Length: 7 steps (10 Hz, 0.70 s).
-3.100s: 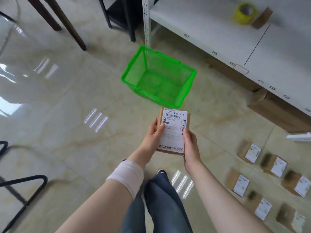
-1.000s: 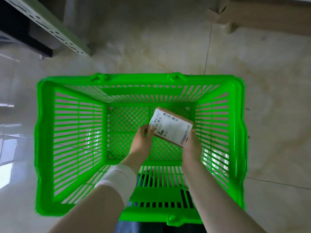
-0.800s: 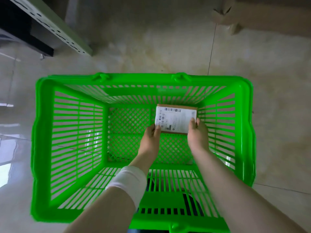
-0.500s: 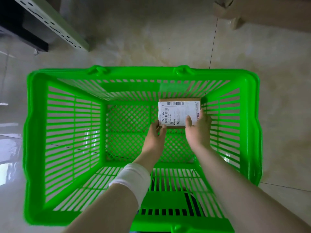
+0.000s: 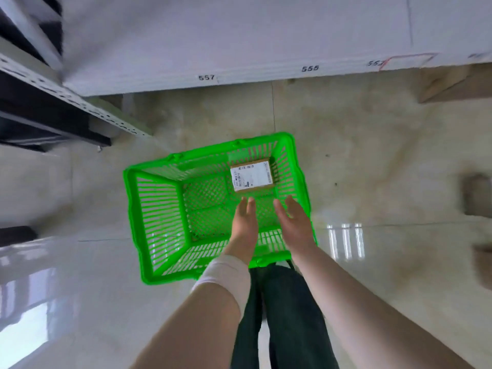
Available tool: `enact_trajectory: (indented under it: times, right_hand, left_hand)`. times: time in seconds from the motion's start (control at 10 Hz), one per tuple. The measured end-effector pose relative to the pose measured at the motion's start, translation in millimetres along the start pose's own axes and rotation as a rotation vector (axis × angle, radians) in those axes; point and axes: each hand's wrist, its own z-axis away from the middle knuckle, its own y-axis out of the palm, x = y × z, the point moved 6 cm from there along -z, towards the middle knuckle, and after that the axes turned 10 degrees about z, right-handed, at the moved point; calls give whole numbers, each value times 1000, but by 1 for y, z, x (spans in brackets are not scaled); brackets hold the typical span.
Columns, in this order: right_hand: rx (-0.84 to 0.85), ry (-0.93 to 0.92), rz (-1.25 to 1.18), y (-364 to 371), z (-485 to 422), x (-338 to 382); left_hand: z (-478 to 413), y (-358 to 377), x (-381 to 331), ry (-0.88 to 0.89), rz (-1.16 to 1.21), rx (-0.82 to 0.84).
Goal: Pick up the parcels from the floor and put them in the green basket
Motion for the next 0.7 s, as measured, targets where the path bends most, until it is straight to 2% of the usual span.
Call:
enact_trajectory:
  times: [0.1, 0.3, 0.5, 0.7]
  right_hand:
    - [-54, 113, -226, -39, 56, -4]
    - [-170, 167, -555, -106, 130, -45]
    - [-226, 247, -792, -175, 195, -126]
    - [-277, 257, -879, -296, 248, -240]
  left_hand:
    - [69, 13, -12, 108, -57, 24]
    - [151, 72, 10, 142, -157, 271]
    - [224, 138, 67, 203, -297, 380]
    - [308, 260, 161, 159, -494, 431]
